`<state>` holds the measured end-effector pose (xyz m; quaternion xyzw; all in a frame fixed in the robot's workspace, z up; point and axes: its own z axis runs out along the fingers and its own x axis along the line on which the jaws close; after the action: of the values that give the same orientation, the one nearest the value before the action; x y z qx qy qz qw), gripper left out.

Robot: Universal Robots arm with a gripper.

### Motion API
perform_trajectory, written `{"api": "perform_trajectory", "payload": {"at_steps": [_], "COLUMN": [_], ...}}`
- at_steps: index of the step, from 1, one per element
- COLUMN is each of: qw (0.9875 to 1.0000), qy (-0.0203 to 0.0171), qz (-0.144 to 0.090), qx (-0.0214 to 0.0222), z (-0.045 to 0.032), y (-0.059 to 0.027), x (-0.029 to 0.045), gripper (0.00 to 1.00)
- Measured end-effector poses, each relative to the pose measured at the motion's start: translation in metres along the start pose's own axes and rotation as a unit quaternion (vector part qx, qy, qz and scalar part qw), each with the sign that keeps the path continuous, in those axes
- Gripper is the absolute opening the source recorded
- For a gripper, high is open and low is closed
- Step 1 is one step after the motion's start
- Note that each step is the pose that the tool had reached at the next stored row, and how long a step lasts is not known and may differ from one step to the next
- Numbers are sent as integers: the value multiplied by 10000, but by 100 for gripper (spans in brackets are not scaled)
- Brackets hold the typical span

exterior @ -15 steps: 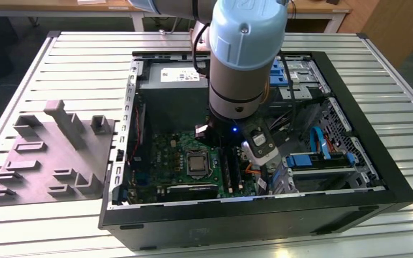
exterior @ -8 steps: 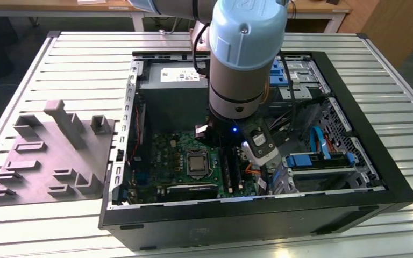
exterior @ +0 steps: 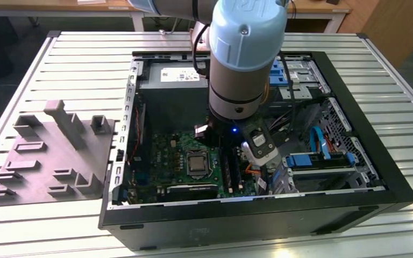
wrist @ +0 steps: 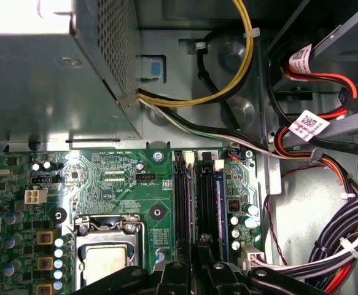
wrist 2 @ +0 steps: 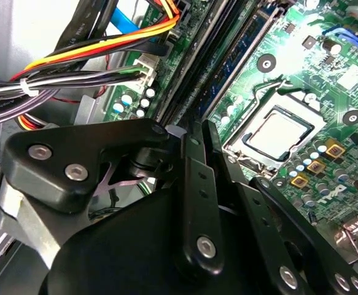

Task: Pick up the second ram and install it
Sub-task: 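Insert the second ram into the second slot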

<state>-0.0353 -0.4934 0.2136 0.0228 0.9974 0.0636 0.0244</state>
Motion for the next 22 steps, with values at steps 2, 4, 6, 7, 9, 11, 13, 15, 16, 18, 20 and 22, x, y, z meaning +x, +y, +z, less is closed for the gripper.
{"api": "perform_trajectory", "payload": {"at_steps": [2,4,6,7,9,11,13,15,16,18,20,22], "qw": [10000,10000,10000,10000,10000,10000,10000,10000,10000,10000,10000,10000], "qy": [1,0,0,0,0,0,-1,-3,-2,-3,-2,-2], "qz": [0,0,0,0,0,-1,-2,-3,-3,-3,-3,-3], "qx": [1,0,1,2,5,10,22,51,55,57,57,57], "z": [-6,-32,-65,-88,-145,-193,-225,-233,-234,-234,-235,-235], "y": [1,4,9,11,19,25,29,31,30,30,30,30], "x": [0,-1,-3,-4,-7,-9,-11,-12,-11,-11,-11,-11], "gripper": [19,19,19,19,19,19,19,19,19,19,19,19]}}
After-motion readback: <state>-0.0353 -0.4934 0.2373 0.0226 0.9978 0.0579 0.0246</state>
